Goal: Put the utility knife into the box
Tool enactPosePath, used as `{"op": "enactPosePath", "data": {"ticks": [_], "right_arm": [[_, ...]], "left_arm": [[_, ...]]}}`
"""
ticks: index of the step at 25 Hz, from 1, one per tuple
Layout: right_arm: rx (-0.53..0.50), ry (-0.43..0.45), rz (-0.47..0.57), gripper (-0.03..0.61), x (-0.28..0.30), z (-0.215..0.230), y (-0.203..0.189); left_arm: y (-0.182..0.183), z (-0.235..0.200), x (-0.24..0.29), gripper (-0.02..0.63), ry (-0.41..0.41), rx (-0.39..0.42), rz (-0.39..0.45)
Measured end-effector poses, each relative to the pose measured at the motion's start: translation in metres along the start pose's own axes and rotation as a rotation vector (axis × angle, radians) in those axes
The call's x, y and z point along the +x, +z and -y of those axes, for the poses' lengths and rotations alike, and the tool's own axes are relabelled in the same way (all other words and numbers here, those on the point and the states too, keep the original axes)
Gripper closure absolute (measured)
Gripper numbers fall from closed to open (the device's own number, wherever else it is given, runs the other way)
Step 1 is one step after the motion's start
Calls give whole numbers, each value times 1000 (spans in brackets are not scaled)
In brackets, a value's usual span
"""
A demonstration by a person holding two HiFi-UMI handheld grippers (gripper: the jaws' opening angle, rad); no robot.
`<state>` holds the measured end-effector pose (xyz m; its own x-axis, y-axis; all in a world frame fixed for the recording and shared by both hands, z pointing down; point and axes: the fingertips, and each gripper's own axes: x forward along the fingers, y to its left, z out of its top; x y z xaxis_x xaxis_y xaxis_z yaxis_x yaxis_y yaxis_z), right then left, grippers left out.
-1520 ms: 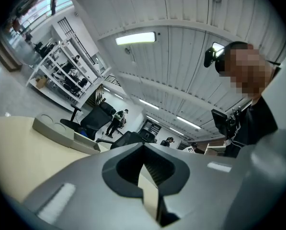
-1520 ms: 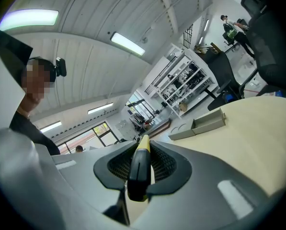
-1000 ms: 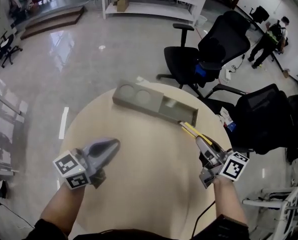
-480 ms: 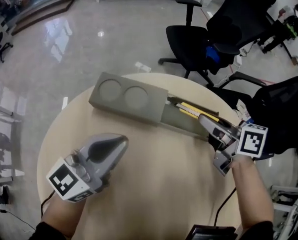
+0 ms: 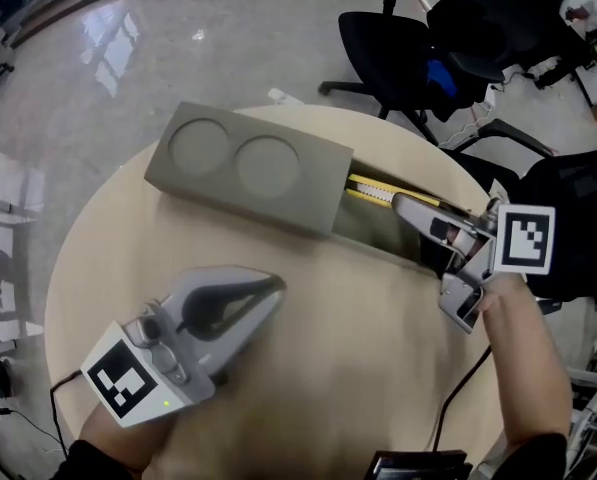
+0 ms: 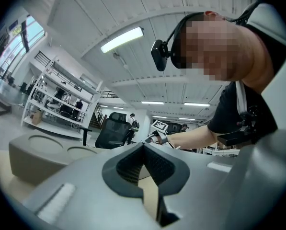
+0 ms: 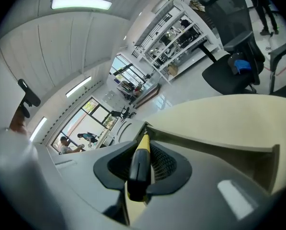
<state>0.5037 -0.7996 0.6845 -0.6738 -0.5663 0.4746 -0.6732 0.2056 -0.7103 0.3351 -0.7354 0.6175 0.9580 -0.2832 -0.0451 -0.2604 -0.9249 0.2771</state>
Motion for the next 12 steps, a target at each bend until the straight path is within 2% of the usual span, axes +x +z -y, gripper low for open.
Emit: {"op": "enactPosePath", "data": {"ticks": [5,12], "right_arm": [[21,40,-14,488,12,-3,2],[56,58,-30,486,17,-1,1]], "left_arm": [[-5,-4,4,614,-3,3,-24],[4,-3,9,614,-7,27,-12]]}}
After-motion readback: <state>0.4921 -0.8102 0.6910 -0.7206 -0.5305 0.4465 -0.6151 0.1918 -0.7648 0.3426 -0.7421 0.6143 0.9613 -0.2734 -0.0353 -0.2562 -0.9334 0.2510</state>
